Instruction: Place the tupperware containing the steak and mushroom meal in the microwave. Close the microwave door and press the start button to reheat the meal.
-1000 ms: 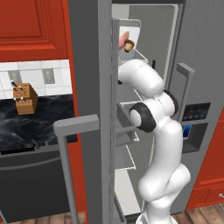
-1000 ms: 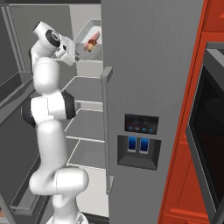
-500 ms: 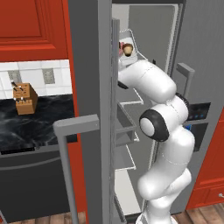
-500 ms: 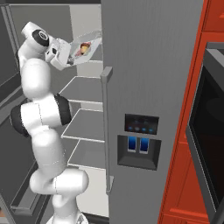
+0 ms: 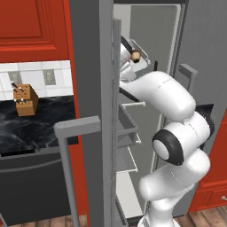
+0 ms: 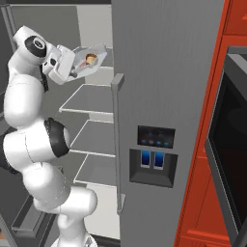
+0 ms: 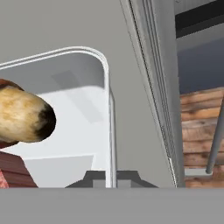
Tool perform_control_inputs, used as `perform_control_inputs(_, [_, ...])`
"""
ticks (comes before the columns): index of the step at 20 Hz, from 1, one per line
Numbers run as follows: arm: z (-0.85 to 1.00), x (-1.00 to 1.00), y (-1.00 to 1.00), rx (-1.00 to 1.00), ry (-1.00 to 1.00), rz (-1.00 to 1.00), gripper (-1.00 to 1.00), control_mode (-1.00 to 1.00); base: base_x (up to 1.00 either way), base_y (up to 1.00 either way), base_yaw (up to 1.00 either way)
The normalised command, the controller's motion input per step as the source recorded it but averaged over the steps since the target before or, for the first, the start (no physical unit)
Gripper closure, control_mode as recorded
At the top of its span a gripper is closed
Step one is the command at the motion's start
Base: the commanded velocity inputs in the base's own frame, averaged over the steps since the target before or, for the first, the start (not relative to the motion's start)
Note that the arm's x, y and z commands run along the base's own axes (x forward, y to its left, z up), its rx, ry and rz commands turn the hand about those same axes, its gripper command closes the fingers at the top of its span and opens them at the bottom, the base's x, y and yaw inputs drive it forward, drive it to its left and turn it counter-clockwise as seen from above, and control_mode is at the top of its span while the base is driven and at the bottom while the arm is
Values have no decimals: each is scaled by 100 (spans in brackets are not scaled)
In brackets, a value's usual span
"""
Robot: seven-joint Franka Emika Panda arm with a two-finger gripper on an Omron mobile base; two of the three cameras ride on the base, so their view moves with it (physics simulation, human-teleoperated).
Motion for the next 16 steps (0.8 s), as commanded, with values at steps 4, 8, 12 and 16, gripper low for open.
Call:
perform_control_inputs(4, [1, -71, -45, 10, -11, 1, 100, -100, 0, 0, 0])
perform_control_inputs(8, [-3, -72, -28, 14, -12, 6, 100, -100, 0, 0, 0])
perform_control_inputs(12, [-23, -71, -8, 16, -10, 16, 100, -100, 0, 0, 0])
perform_control_inputs(16, [-18, -79, 0, 18, -1, 29, 100, -100, 0, 0, 0])
